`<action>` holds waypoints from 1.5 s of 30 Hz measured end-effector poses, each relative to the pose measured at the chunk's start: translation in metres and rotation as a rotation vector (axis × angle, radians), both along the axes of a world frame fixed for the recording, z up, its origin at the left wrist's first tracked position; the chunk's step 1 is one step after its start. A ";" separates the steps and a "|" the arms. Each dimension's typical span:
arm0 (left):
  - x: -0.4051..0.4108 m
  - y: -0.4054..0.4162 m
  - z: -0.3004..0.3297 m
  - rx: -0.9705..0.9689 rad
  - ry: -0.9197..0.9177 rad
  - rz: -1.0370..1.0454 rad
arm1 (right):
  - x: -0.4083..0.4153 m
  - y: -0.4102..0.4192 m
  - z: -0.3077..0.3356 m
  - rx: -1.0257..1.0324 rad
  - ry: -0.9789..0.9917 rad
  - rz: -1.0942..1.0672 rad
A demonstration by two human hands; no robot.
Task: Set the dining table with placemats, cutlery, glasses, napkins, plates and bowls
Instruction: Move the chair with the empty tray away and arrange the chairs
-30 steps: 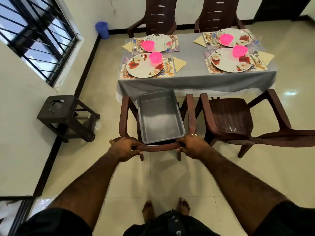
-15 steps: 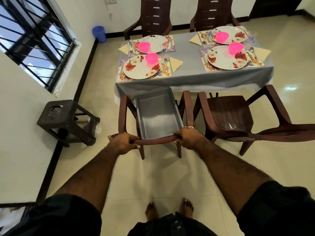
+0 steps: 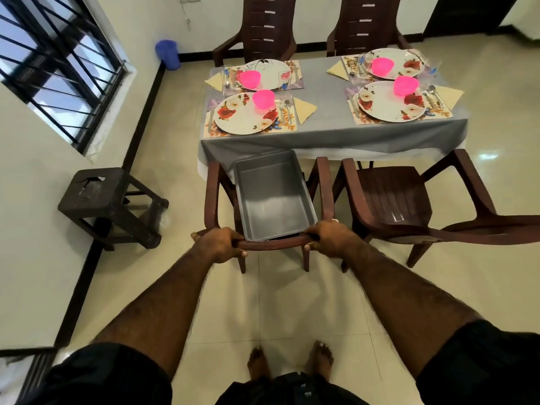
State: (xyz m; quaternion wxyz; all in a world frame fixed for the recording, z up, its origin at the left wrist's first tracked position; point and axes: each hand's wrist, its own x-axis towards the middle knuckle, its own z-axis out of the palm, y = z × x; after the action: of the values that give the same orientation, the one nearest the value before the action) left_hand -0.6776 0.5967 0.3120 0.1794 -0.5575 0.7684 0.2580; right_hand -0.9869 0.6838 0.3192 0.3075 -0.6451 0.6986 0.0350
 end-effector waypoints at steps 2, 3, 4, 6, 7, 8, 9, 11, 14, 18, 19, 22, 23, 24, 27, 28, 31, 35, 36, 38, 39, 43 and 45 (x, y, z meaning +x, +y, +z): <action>-0.014 -0.005 0.011 0.044 -0.002 -0.006 | -0.010 0.000 0.009 -0.013 0.019 -0.028; -0.024 -0.006 0.015 0.049 0.013 -0.009 | -0.021 0.002 0.015 -0.018 0.037 -0.034; -0.034 -0.005 0.021 0.040 0.036 -0.008 | -0.035 0.005 0.019 -0.036 0.050 -0.031; -0.068 0.002 0.029 -0.010 0.136 -0.003 | -0.081 0.015 0.027 -0.067 0.087 -0.062; -0.088 0.008 0.032 -0.035 0.199 -0.009 | -0.105 0.022 0.031 -0.089 0.113 -0.090; -0.116 0.016 0.035 -0.073 0.259 -0.041 | -0.137 0.032 0.030 -0.111 0.142 -0.113; -0.143 0.024 0.039 -0.125 0.302 -0.082 | -0.165 0.044 0.029 -0.120 0.165 -0.136; -0.209 0.045 0.039 -0.195 0.367 -0.147 | -0.232 0.074 0.017 -0.126 0.184 -0.187; -0.315 0.077 0.031 -0.172 0.379 -0.231 | -0.337 0.116 -0.010 -0.084 0.168 -0.194; -0.430 0.118 0.009 -0.087 0.361 -0.335 | -0.453 0.166 -0.034 -0.076 0.125 -0.129; -0.449 0.127 0.004 -0.073 0.343 -0.343 | -0.470 0.173 -0.032 -0.121 0.130 -0.096; -0.489 0.142 -0.009 -0.056 0.292 -0.341 | -0.511 0.176 -0.031 -0.164 0.154 -0.010; -0.498 0.144 -0.013 -0.063 0.278 -0.333 | -0.520 0.174 -0.033 -0.145 0.162 0.003; -0.502 0.144 -0.015 -0.072 0.270 -0.323 | -0.525 0.171 -0.036 -0.143 0.170 0.023; -0.503 0.140 -0.013 -0.089 0.244 -0.318 | -0.526 0.171 -0.055 -0.157 0.144 0.010; -0.503 0.139 -0.012 -0.096 0.230 -0.321 | -0.525 0.170 -0.060 -0.163 0.128 -0.006; -0.501 0.135 -0.008 -0.103 0.234 -0.291 | -0.516 0.164 -0.056 -0.172 0.112 -0.021; -0.500 0.128 -0.010 -0.069 0.254 -0.250 | -0.505 0.157 -0.041 -0.157 0.109 -0.010; -0.500 0.127 -0.010 -0.061 0.259 -0.238 | -0.505 0.154 -0.040 -0.151 0.107 -0.014; -0.498 0.123 -0.011 -0.050 0.268 -0.206 | -0.502 0.150 -0.037 -0.136 0.108 -0.017; -0.498 0.123 -0.011 -0.044 0.267 -0.200 | -0.501 0.149 -0.036 -0.124 0.110 -0.012; -0.497 0.126 -0.012 -0.024 0.267 -0.195 | -0.496 0.156 -0.031 -0.124 0.123 0.002; -0.497 0.128 -0.011 -0.016 0.269 -0.198 | -0.497 0.156 -0.030 -0.113 0.120 0.005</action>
State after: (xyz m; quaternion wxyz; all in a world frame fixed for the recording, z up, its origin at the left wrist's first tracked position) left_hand -1.1742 0.7246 0.3010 0.0948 -0.4410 0.8386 0.3052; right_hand -1.4843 0.8396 0.2892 0.2281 -0.6599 0.7151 0.0348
